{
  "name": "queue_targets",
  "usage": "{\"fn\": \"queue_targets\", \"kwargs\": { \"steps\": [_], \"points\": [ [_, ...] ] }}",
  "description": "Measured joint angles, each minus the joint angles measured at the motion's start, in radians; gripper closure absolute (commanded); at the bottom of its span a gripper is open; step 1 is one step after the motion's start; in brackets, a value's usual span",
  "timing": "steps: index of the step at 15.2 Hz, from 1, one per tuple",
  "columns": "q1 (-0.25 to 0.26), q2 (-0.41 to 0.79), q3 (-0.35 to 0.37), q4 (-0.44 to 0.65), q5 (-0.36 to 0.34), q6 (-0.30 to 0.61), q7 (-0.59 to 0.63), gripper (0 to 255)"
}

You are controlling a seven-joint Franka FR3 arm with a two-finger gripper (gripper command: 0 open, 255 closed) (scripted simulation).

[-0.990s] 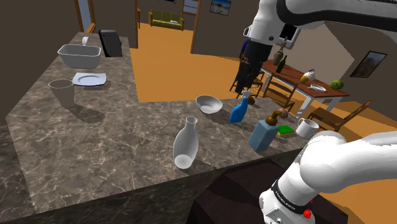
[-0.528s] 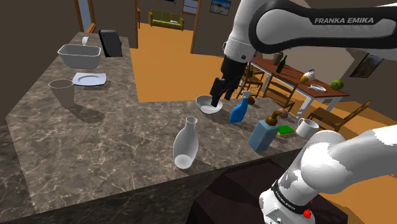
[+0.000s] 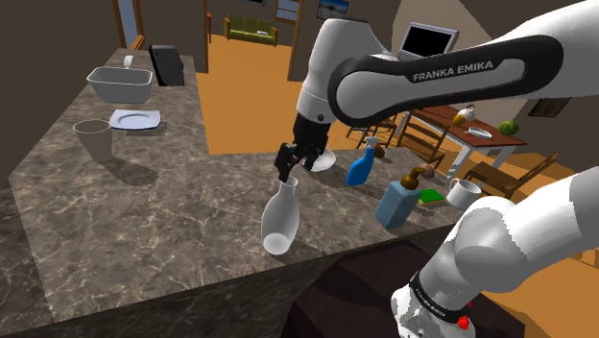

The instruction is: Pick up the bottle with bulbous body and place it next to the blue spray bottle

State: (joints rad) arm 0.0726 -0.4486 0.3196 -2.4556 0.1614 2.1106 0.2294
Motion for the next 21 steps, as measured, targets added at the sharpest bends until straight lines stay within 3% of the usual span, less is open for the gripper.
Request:
{"fn": "queue_targets", "kwargs": {
  "steps": [8,15,16,21],
  "points": [
    [-0.004,0.085,0.036,-0.044,-0.008,0.138,0.032,0],
    [-0.005,0.093,0.037,-0.048,-0.01,0.151,0.032,0],
    [-0.005,0.093,0.037,-0.048,-0.01,0.151,0.032,255],
    [-0.005,0.093,0.037,-0.048,-0.01,0.151,0.032,255]
  ]
}}
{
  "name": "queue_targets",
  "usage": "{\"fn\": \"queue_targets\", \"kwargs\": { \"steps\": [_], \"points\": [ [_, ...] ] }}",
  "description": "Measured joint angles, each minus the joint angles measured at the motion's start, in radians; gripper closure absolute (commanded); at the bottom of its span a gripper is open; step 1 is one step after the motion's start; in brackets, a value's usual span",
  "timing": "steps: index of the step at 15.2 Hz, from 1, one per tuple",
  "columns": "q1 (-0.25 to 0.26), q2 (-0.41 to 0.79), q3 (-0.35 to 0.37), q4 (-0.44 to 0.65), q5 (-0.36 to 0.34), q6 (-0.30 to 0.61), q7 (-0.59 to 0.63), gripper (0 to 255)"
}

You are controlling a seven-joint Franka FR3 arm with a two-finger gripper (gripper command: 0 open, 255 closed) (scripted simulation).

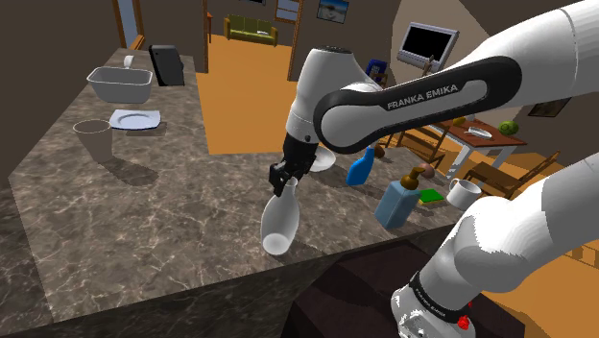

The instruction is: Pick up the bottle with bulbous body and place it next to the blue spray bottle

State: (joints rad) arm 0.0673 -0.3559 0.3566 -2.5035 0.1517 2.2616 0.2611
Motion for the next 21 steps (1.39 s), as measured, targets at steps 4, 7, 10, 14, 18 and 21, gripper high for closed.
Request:
{"fn": "queue_targets", "kwargs": {
  "steps": [4,7,10,14,18,21],
  "points": [
    [0.0,0.0,0.0,0.0,0.0,0.0,0.0,255],
    [0.0,-0.007,-0.002,0.011,0.0,-0.018,-0.001,255],
    [0.0,-0.025,-0.009,0.035,0.001,-0.061,-0.004,255],
    [0.001,-0.047,-0.015,0.074,0.001,-0.121,-0.004,255],
    [0.0,-0.065,-0.024,0.112,0.0,-0.177,-0.007,255],
    [-0.001,-0.075,-0.03,0.144,-0.002,-0.218,-0.008,255]
  ]
}}
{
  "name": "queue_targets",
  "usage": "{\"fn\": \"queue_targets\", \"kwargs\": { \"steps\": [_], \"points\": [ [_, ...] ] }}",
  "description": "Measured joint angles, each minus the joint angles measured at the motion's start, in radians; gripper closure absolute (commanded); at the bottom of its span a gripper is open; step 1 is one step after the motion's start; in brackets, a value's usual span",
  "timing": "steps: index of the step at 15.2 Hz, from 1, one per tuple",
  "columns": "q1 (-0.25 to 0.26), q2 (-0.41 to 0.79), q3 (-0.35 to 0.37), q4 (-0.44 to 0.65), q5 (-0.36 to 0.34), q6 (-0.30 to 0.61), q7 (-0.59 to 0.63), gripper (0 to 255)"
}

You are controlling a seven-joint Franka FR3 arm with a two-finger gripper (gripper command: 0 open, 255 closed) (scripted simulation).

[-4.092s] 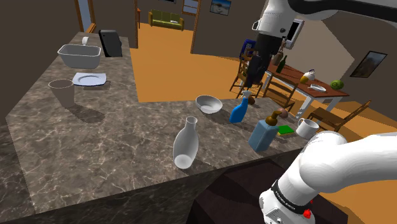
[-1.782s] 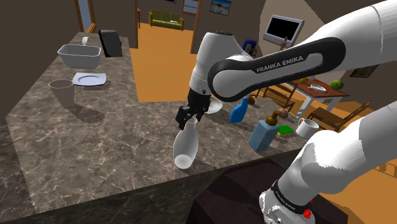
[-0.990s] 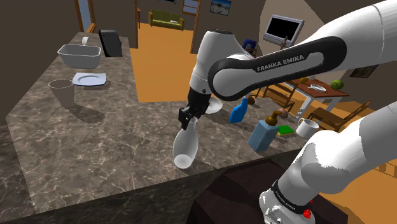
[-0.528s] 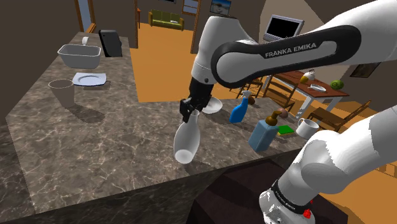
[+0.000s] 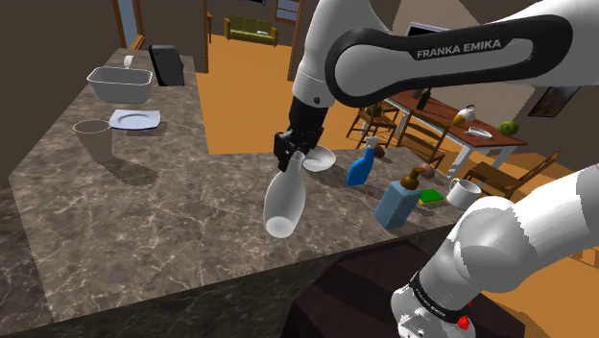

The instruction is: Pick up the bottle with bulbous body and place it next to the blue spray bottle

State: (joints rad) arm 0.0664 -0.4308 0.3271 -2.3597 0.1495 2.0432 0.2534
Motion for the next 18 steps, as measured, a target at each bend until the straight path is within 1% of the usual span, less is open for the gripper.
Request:
{"fn": "queue_targets", "kwargs": {
  "steps": [18],
  "points": [
    [-0.009,-0.013,-0.024,0.233,-0.016,-0.246,0.005,255]
  ]
}}
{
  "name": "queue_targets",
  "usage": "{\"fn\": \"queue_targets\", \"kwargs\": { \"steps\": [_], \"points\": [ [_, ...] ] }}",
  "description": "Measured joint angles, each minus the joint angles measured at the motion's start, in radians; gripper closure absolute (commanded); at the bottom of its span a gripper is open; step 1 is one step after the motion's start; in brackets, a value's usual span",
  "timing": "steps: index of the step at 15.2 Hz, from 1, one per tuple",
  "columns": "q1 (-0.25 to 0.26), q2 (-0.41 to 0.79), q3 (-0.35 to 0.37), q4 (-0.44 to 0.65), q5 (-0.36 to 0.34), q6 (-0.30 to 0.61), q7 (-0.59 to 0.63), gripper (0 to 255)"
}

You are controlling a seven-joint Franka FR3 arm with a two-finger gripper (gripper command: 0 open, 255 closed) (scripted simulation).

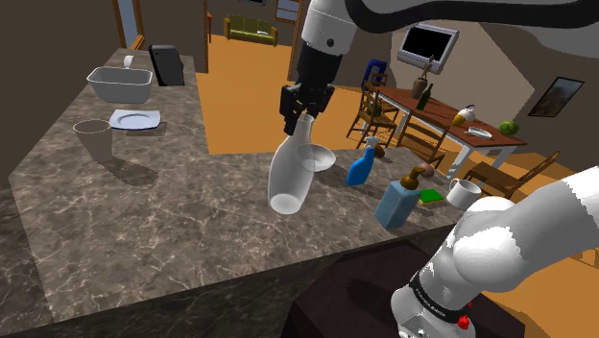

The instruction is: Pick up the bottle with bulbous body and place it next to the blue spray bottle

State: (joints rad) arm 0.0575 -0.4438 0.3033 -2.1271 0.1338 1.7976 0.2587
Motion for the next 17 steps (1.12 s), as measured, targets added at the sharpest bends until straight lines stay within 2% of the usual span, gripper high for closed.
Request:
{"fn": "queue_targets", "kwargs": {
  "steps": [17],
  "points": [
    [-0.012,0.05,-0.011,0.272,-0.02,-0.222,0.012,255]
  ]
}}
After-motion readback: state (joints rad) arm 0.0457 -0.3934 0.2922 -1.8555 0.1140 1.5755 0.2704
